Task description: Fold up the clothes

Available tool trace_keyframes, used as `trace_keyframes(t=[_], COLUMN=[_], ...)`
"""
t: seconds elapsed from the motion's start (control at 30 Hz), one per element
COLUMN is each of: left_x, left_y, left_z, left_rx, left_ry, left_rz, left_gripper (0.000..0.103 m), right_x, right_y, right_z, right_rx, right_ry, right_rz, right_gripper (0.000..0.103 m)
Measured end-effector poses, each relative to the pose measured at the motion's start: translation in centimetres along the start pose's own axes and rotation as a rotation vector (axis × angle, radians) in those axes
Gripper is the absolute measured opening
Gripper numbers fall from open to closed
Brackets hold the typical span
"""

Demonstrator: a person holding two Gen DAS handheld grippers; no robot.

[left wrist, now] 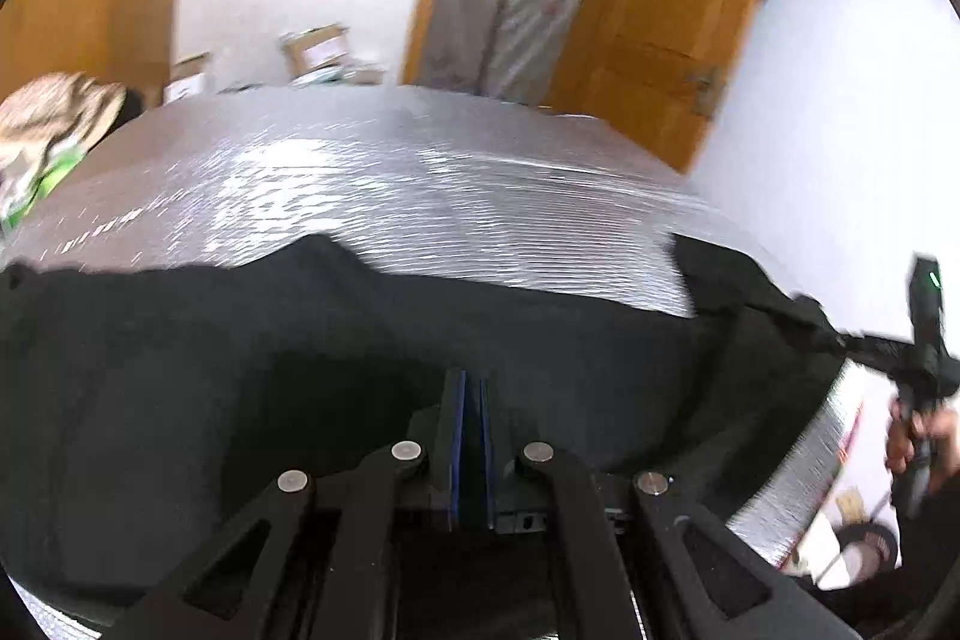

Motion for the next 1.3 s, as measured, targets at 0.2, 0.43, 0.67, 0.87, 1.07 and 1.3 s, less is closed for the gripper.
trace_keyframes(t=[0.2,0.43,0.67,0.87,1.07,1.3], left_x=[1.6,2.5,2.2,3.5,3.4,3.2], left_y=[-3.9,-4.8,-1.7,1.3,1.0,1.2], left_z=[-1.0,-2.3,-0.4,0.0,-0.3,-0.5], left_rx=[0.094,0.114,0.034,-0.045,-0.027,-0.045], left_ry=[0.065,0.112,0.075,0.084,0.071,0.063], left_rz=[-0.065,-0.076,0.081,0.130,0.160,0.136], left_gripper=[0.003,0.003,0.003,0.003,0.004,0.004], right_x=[-1.6,-2.5,1.6,5.0,6.3,5.8], right_y=[2.1,4.9,8.7,9.8,10.0,9.4], right_z=[1.2,2.4,3.1,2.3,2.0,2.4], right_rx=[-0.129,-0.260,-0.455,-0.580,-0.634,-0.569], right_ry=[-0.072,-0.140,-0.074,0.014,0.042,0.030], right_rz=[-0.049,-0.086,-0.103,-0.143,-0.166,-0.133], right_gripper=[0.027,0.028,0.029,0.029,0.030,0.019])
Point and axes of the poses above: each gripper's, at about its wrist camera, not at the fingertips, and x roughly the way its jaws point, y to its left, z to its top, the point moved 9 cm from there along x, roughly the way its jaws point, and after that the axes turned 15 degrees about y, right-handed, at the moved point
